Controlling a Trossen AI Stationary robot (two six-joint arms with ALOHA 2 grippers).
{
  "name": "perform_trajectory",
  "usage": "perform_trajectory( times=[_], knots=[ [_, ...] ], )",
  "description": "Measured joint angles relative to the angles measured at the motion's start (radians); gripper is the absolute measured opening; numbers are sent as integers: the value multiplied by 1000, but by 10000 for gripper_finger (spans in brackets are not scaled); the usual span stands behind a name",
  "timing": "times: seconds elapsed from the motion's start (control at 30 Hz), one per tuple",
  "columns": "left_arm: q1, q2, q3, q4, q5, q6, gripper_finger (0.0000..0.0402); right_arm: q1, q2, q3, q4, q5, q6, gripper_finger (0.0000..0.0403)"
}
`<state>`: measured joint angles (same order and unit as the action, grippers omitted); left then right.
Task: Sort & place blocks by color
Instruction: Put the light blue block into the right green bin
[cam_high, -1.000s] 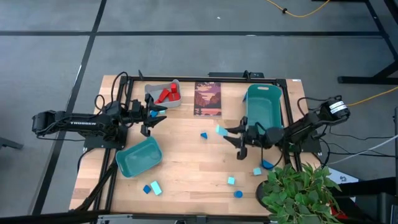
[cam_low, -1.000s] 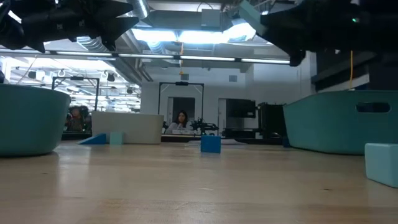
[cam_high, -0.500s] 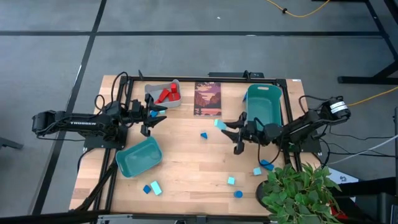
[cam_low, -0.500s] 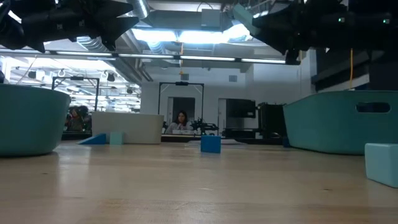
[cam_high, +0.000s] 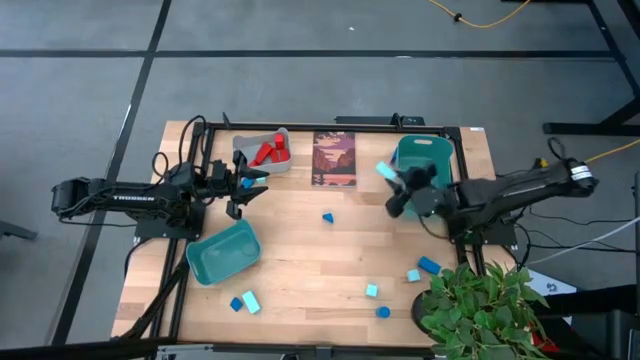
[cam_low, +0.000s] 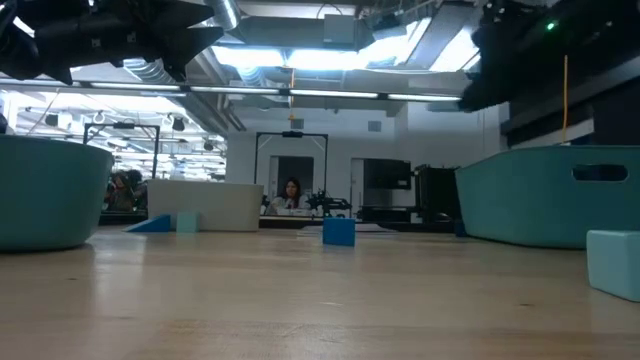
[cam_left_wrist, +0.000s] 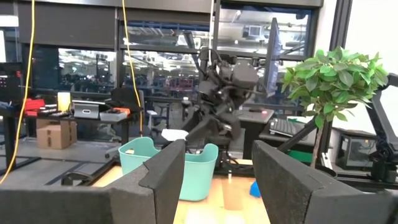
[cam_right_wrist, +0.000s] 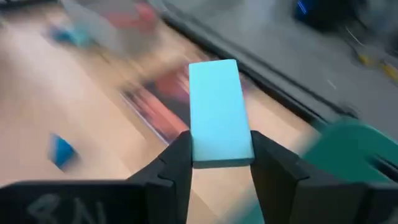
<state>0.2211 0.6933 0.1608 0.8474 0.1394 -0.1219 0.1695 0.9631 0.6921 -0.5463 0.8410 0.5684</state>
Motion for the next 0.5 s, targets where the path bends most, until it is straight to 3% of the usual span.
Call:
perform_trajectory(
  times=[0.13,0.23,0.33,0.5],
  knots=[
    [0,0,0,0,0,0,180,-53,7,154,-492,-84,218,130],
    [0,0,0,0,0,0,180,-100,6,196,-704,-175,299,130],
    [0,0,0,1,0,1,180,-153,3,184,-763,-278,308,130],
    [0,0,0,2,0,1,180,-244,5,82,-682,-423,207,130]
  ],
)
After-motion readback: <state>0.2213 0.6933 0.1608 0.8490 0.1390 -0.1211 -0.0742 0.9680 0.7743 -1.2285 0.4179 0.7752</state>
